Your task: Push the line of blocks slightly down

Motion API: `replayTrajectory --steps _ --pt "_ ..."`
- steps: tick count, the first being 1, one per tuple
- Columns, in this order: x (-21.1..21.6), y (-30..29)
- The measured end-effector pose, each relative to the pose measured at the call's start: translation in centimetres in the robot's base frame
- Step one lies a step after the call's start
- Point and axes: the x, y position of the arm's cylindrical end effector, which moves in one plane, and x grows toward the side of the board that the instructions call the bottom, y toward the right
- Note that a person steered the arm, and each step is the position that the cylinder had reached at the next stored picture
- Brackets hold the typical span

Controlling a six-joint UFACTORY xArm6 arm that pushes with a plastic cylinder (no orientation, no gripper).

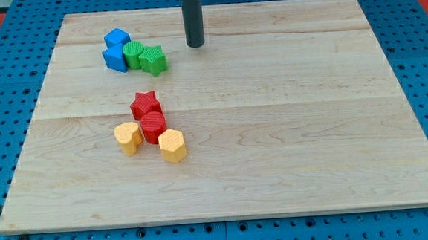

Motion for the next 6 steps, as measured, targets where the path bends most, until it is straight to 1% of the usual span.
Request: replayTrajectory --steps 1,2,3,4,5,6 --pt "3.6 1.8" --pt "4.4 -0.4" --pt "6.8 -1.0" --pt "8.3 -5.0" --pt "8.3 -9.2" --pt "8.8 -10.2"
